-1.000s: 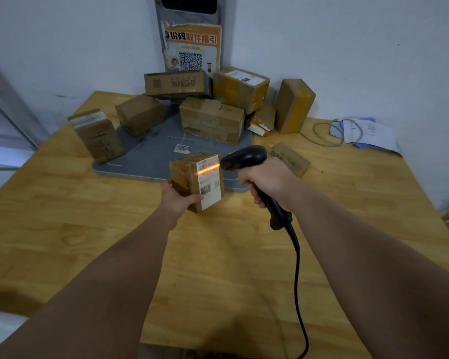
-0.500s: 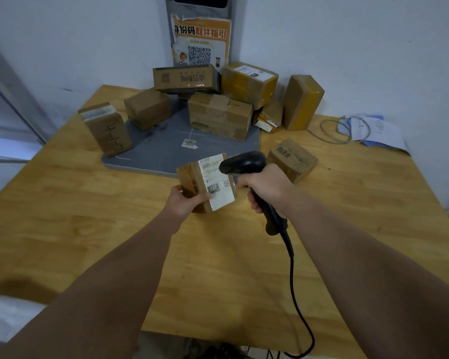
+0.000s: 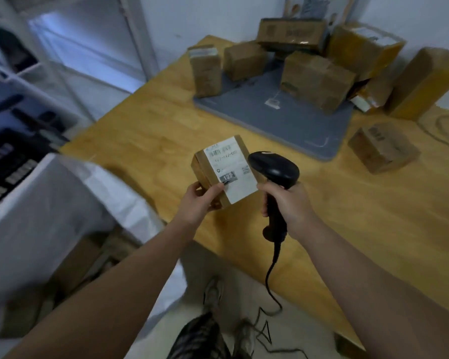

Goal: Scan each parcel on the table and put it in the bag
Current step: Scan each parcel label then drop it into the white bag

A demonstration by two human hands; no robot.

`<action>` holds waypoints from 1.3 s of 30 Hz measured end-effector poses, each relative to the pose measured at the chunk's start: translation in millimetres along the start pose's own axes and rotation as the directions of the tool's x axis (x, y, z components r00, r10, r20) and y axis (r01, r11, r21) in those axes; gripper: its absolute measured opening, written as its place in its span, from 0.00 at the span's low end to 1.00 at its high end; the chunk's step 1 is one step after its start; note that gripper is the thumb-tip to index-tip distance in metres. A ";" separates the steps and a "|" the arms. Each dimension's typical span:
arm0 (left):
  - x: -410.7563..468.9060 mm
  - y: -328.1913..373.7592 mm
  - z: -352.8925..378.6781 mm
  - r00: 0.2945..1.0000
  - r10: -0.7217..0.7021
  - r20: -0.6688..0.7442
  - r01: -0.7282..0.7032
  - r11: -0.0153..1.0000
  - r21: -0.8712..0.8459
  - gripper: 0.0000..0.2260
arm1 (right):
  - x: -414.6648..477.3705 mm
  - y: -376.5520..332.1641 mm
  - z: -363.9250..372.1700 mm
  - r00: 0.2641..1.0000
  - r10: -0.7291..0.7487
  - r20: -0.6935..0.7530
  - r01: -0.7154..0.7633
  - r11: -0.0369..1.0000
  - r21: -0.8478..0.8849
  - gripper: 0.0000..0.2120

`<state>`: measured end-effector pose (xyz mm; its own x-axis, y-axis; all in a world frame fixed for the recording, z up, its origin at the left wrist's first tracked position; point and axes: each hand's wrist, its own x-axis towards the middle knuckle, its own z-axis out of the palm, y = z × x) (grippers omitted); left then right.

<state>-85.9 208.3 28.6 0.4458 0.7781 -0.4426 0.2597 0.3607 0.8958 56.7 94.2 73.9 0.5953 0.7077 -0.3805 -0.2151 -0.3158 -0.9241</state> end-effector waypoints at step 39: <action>-0.5 -280.6 -349.1 0.784 -0.615 0.089 0.035 0.187 0.982 0.31 | -23.8 211.0 338.3 0.847 0.386 0.366 -0.056 0.749 -0.660 0.07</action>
<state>-458.0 286.2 -208.1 0.2656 0.3425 -0.9012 0.9053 -0.4101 0.1110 -264.7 224.5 -124.2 0.1378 0.7090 -0.6916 0.3168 -0.6932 -0.6474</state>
